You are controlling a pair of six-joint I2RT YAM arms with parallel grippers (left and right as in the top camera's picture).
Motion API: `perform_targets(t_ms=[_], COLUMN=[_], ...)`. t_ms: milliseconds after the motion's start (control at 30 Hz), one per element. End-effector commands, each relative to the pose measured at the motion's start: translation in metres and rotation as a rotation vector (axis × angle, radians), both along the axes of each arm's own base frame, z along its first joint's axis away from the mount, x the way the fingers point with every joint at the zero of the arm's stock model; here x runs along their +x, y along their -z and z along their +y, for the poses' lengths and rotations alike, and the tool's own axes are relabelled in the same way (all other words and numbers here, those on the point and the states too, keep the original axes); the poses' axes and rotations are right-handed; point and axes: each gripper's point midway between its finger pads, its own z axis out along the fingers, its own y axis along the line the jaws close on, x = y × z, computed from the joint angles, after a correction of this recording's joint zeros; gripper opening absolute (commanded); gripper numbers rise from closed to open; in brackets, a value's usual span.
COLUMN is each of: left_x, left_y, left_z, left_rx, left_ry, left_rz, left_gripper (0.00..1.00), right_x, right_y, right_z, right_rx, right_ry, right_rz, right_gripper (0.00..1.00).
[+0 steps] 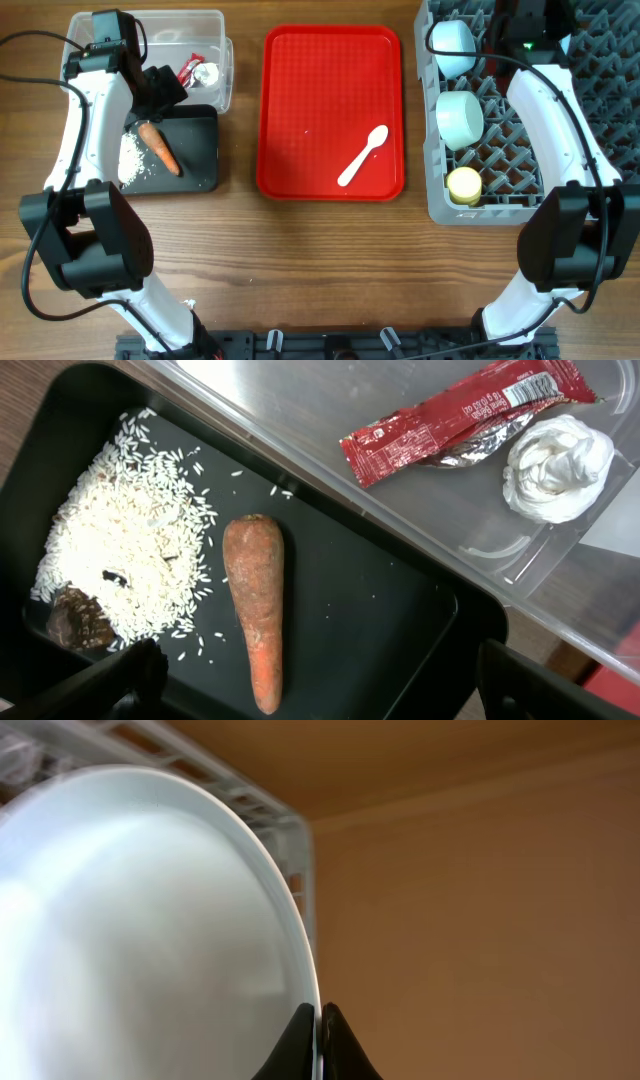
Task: Sort waste into correct bins and load items into the dishwasher rack
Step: 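Carry the plate to the rack and stand it upright between tines, then move the right gripper over the white spoon on the red tray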
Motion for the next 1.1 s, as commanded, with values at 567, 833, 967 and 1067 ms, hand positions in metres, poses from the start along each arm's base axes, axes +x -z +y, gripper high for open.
perform_targets(t_ms=[567, 833, 967, 1067], left_x=[0.003, 0.003, 0.003, 0.003], left_y=[-0.012, -0.012, -0.012, -0.012], left_z=[-0.001, -0.001, -0.001, -0.001], left_rx=[-0.004, -0.004, -0.004, -0.004], left_ry=[-0.005, -0.005, -0.005, -0.005], left_rz=[-0.032, -0.032, -0.032, -0.032], left_gripper=[1.00, 1.00, 1.00, 1.00], right_x=[0.010, 0.008, -0.002, -0.014], right_y=[0.044, -0.019, -0.068, -0.087], right_z=[0.035, 0.035, 0.049, 0.096], right_rx=[0.287, 0.325, 0.396, 0.636], right_ry=[-0.122, -0.114, -0.184, -0.330], right_rz=[0.001, -0.186, -0.307, -0.355], right_gripper=[0.68, 1.00, 1.00, 1.00])
